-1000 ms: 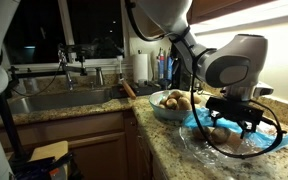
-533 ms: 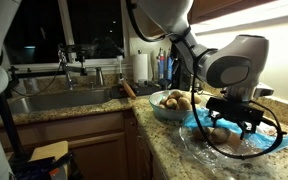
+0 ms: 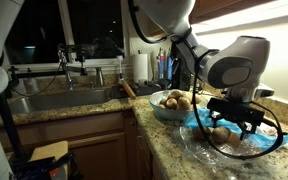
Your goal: Remove a potatoe from the bag and put it in the bowl
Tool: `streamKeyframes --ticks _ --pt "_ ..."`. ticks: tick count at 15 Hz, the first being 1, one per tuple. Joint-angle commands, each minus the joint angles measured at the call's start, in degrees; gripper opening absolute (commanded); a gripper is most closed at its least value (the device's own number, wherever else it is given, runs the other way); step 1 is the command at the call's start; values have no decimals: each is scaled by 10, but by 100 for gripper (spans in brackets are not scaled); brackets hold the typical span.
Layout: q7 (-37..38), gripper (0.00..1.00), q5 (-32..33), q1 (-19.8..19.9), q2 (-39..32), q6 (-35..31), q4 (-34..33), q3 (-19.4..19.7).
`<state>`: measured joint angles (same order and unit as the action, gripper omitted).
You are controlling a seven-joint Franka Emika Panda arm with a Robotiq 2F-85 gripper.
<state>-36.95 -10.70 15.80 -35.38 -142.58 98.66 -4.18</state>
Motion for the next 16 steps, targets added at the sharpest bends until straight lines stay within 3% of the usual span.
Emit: streamKeyframes --ticks 1,6,16 --pt "15 68 13 -1 -6 17 -15 4" --pt "14 34 14 -1 -6 16 -16 3" --pt "63 32 59 -23 23 5 11 26"
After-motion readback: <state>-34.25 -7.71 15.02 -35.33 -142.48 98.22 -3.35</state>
